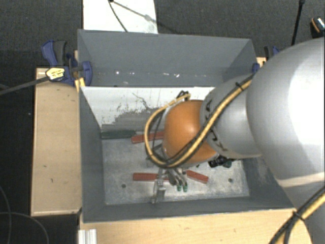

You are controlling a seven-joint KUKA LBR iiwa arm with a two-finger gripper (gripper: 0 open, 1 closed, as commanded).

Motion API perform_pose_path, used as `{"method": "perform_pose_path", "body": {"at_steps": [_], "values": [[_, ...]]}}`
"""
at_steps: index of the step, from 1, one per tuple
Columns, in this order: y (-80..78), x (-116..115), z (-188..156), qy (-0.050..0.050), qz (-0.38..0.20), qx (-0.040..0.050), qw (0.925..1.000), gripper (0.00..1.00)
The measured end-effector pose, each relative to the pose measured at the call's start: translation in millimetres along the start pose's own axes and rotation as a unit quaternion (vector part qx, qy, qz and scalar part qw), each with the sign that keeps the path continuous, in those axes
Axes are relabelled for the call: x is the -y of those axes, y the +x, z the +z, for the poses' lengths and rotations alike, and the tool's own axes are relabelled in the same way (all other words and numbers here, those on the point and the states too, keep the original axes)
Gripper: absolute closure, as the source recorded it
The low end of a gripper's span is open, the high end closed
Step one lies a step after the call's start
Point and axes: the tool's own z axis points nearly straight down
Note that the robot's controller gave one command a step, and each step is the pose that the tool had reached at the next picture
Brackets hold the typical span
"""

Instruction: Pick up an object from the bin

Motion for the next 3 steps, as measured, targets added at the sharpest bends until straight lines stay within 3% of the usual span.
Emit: {"method": "perform_pose_path", "body": {"at_steps": [1, 2, 3], "values": [[0.1, 0.0, 0.1, 0.0, 0.002, -0.0002, 1.0, 1.0], [-4.2, 30.7, -122.2, 0.0, -0.014, 0.004, 0.9999, 1.0], [-13.6, 24.7, -243.8, 0.0, -0.016, 0.0054, 0.9999, 1.0]]}}
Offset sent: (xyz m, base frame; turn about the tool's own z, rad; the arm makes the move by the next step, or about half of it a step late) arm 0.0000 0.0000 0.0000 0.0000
